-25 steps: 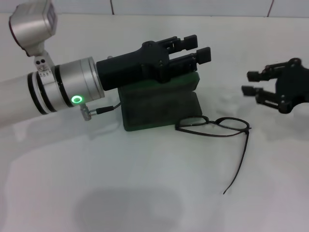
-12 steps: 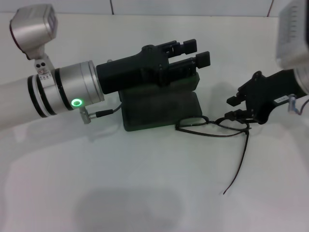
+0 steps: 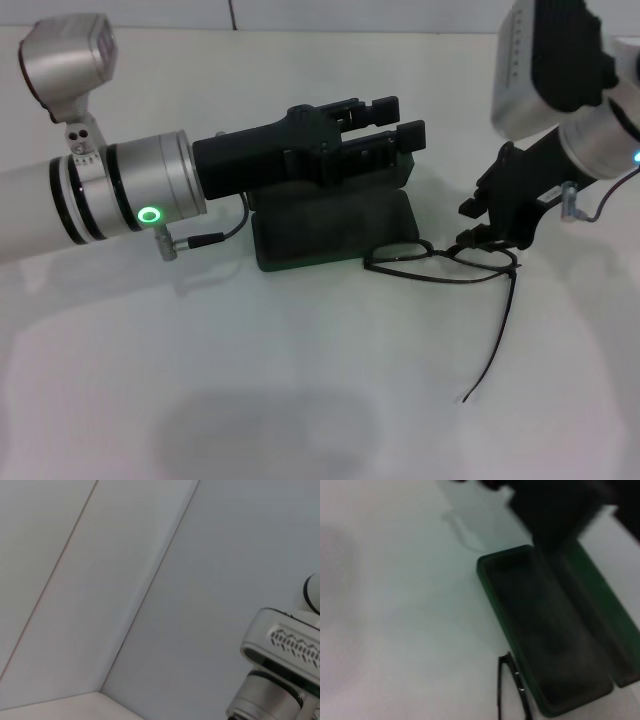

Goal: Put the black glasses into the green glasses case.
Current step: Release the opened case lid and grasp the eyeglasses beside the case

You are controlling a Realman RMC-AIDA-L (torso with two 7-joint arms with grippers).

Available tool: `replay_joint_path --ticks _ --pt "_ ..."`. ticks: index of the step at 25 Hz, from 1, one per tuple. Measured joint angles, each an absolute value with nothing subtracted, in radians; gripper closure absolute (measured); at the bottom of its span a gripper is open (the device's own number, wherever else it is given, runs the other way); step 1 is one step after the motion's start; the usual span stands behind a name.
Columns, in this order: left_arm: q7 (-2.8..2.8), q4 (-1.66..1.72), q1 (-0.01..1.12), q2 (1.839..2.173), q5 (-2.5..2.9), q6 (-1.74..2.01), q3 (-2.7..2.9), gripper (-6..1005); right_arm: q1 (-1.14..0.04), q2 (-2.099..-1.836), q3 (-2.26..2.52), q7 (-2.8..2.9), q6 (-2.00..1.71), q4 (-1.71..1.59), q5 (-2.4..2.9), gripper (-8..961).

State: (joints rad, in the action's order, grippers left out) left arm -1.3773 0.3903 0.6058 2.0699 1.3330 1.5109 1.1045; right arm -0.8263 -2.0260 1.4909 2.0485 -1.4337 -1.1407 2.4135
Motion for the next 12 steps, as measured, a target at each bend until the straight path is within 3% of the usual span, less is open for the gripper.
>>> replay_joint_path --ticks 12 --pt "-1.377 0.392 0.607 2.069 1.333 1.511 1.109 374 -0.833 -2.028 1.647 2.080 -1.289 -1.054 2.404 652"
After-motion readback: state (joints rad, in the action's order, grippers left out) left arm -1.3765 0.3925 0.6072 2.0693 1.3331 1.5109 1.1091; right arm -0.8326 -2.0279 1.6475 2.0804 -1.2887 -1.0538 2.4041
